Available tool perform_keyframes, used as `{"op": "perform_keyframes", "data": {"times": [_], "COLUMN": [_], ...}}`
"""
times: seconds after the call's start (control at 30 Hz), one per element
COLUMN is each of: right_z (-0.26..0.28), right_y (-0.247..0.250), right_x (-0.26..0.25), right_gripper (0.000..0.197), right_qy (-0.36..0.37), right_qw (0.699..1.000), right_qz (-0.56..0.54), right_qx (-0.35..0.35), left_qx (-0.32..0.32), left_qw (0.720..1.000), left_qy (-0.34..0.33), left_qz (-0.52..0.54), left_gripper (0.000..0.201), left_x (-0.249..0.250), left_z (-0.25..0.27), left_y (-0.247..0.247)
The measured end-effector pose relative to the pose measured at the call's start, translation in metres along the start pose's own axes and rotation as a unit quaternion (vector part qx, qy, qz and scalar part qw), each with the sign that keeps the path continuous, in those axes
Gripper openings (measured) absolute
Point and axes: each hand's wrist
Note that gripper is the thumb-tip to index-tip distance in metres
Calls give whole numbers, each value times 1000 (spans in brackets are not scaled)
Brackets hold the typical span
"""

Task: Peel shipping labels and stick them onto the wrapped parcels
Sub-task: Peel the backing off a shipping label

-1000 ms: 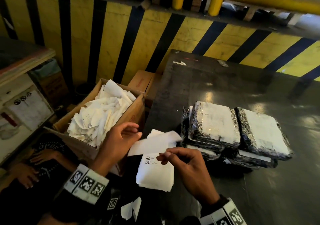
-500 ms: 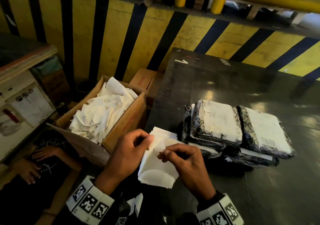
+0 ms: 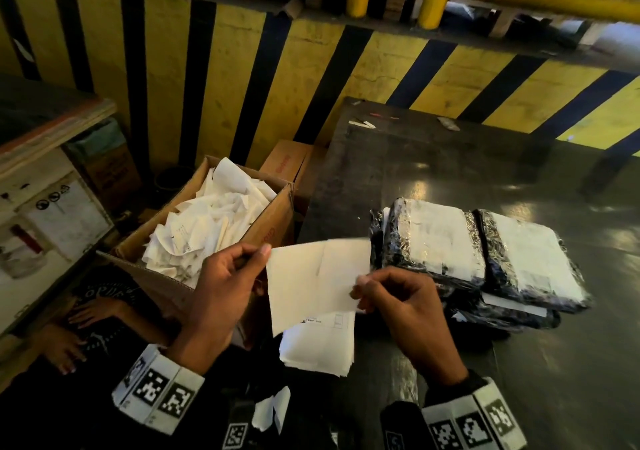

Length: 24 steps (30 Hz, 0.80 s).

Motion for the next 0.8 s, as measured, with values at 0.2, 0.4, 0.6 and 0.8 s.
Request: {"op": "perform_keyframes", "data": {"times": [0.2,0.4,0.6,0.8], "right_z": [5,8,10,8], "right_y": [-33,-54,-53,-60], "right_x": [1,7,12,13], "right_gripper": [20,13,11,18], "right_qy": [63,116,144,130], "right_qw": [997,982,968,971], "right_qz": [48,146,205,192], "right_qx": [-7,-8,15,60], "left_qx": [-19,-40,-34,-27], "left_qw": [996,995,993,996], "left_qy": [30,22,44,21], "left_qz": [76,84,100,85], "left_gripper": [13,11,6,12], "left_x": [-2,-5,-7,-10], "left_z": [17,30,28,35], "left_y": [-18,-28,-22,-27]}}
Point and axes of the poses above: each hand's wrist, its own z-axis away from the middle knuckle, its own y-axis out of the back of the hand, x = y × z, and after that the axes turned 4 degrees about x, right-handed
